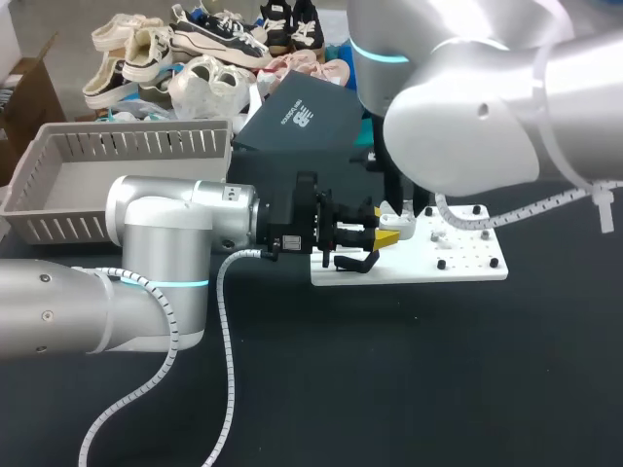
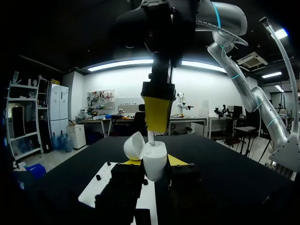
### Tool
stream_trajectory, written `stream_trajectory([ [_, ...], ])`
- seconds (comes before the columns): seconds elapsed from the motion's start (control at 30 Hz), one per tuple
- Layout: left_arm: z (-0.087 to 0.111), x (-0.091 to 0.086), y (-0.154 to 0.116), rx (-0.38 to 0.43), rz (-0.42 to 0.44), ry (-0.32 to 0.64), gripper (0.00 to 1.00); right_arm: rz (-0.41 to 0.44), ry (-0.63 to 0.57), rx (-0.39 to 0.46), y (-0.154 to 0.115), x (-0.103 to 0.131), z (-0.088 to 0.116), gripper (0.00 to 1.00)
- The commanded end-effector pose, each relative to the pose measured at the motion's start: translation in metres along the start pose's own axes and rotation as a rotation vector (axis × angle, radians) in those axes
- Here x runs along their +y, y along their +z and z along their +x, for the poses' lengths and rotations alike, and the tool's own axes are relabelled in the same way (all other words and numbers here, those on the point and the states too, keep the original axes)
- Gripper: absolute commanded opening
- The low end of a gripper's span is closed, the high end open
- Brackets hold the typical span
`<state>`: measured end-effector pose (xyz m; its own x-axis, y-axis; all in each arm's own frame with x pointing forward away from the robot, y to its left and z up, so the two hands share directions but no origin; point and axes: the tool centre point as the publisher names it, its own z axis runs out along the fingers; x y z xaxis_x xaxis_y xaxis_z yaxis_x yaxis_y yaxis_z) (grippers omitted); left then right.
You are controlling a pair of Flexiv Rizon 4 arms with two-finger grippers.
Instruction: Pick up each earbud case from the left stands, insert the matching earbuds, close the lid, and place the case in the box.
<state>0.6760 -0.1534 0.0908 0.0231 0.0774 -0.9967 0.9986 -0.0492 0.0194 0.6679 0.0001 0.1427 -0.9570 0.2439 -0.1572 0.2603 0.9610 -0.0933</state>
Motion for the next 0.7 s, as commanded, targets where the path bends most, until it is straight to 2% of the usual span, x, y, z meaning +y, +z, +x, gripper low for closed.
stream_trajectory([
  [0.03, 0.0004, -0.0011, -0.0001, -0.002, -0.003, 0.002, 0.00, 0.006, 0.001, 0.009, 0.0017, 0.0019, -0.0029, 0.00],
  [0.7, 0.0004, -0.0011, -0.0001, -0.002, -0.003, 0.002, 0.00, 0.031, 0.003, 0.019, 0.0074, 0.0016, -0.0008, 0.00],
])
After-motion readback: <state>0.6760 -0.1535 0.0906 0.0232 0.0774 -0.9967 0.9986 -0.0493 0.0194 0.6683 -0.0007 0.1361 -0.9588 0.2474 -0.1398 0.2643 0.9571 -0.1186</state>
